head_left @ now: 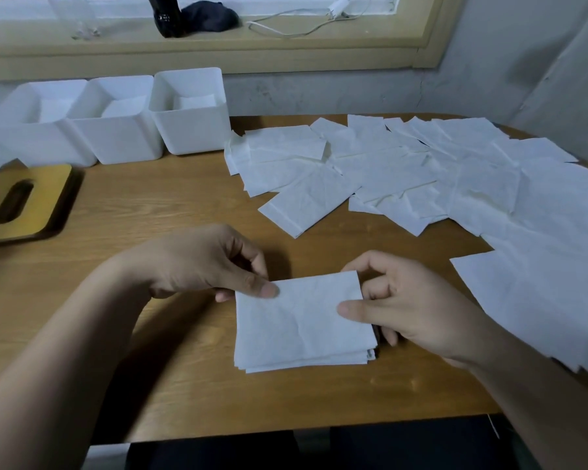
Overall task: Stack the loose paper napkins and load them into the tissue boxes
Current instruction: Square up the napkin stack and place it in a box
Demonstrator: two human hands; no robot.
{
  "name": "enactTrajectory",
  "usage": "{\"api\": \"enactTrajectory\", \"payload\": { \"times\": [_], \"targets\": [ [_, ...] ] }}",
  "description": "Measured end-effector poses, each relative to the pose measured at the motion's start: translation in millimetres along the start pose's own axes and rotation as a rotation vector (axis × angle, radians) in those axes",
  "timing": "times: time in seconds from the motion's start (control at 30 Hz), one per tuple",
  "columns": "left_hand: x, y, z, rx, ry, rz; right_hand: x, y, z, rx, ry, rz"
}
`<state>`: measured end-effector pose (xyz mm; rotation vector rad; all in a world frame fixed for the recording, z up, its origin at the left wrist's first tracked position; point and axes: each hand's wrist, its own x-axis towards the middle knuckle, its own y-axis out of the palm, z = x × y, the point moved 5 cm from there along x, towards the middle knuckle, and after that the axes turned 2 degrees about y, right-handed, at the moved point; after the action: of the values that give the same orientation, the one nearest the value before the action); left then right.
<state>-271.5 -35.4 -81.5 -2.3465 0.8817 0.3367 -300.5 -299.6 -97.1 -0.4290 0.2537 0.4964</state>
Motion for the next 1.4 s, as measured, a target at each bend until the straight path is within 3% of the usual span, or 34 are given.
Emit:
{"api": "enactTrajectory", "payload": {
  "times": [0.4, 0.53, 0.7, 0.8, 0.97, 1.27, 1.4],
  "targets": [
    [7.5, -0.9, 15.7, 0.062, -0.11, 0.04, 2.3, 0.9, -0.5, -0.318, -0.034, -0.013],
    [9.1, -8.6, 21.5, 0.083, -0.105, -0.012, 7.3, -12.9, 5.8, -0.408, -0.101, -0.132],
    [16.4, -23.3, 24.2, -0.041, 0.037, -0.282, 35.9, -20.3, 17.7, -0.556, -0.231, -0.328],
    [19.7, -27.4, 21.6, 0.042, 0.132, -0.44, 64.1, -10.4, 25.1, -0.639, -0.3, -0.337],
    [26.1, -30.2, 27.7, 0.203, 0.149, -0.598, 99.9, 10.5, 33.2, -0.728, -0.377, -0.32],
    [32.6, -25.3, 27.2, 0.266, 0.237, -0.666, 110.5, 17.6, 30.3, -0.796, -0.41, -0.382],
    [33.9, -26.2, 28.3, 0.336, 0.271, -0.682, 103.3, 16.1, 30.2, -0.62, -0.391, -0.311]
  ]
}}
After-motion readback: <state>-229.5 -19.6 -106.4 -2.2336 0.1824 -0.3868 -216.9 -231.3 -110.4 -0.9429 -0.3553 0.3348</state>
